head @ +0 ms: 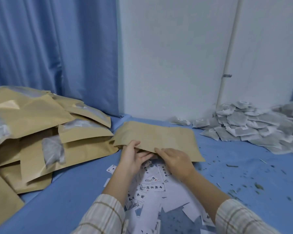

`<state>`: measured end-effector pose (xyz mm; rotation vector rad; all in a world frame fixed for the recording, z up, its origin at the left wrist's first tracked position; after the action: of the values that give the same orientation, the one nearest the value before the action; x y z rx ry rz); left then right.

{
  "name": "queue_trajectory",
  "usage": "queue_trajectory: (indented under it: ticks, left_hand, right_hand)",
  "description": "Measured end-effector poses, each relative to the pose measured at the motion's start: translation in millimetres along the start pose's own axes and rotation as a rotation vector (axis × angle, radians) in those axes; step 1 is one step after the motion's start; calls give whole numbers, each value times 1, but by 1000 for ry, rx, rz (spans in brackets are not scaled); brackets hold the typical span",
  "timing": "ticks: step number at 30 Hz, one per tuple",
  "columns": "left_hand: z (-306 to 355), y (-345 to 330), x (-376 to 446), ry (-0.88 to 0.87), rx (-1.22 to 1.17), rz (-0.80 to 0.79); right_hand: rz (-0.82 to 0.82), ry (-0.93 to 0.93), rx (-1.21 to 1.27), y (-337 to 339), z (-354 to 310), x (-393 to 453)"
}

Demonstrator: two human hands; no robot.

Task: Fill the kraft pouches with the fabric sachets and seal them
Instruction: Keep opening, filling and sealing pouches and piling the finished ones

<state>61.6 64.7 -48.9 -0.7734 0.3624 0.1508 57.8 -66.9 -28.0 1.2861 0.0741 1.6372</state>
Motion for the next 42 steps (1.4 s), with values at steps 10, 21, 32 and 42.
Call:
queue_trajectory:
  ticks: [10, 21, 32, 42]
  left_hand:
    - [25, -68, -121, -1082, 1180, 436]
    - [-95, -65, -108, -844, 2163, 319]
    - [-142, -76, -106, -608, 1707, 27]
    - [-142, -61, -96, -660, 1444, 223]
  right_hand:
    - [380, -1019, 1348, 60, 13, 25]
    - [571, -1536, 1345, 64, -4, -100]
    - [644, -1533, 1446, 55, -24, -141]
    - [589, -1572, 1396, 56, -25, -151]
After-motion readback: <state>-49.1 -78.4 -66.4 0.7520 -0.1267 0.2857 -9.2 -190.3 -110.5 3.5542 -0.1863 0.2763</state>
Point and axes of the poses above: each hand's wrist, its own x-axis towards the middle knuckle, its own y-axis out of the back of the hand, z = x × y, the point moved 7 cm from there along x, towards the middle knuckle, and after that the axes turned 13 degrees about y, right-handed, at the moved point
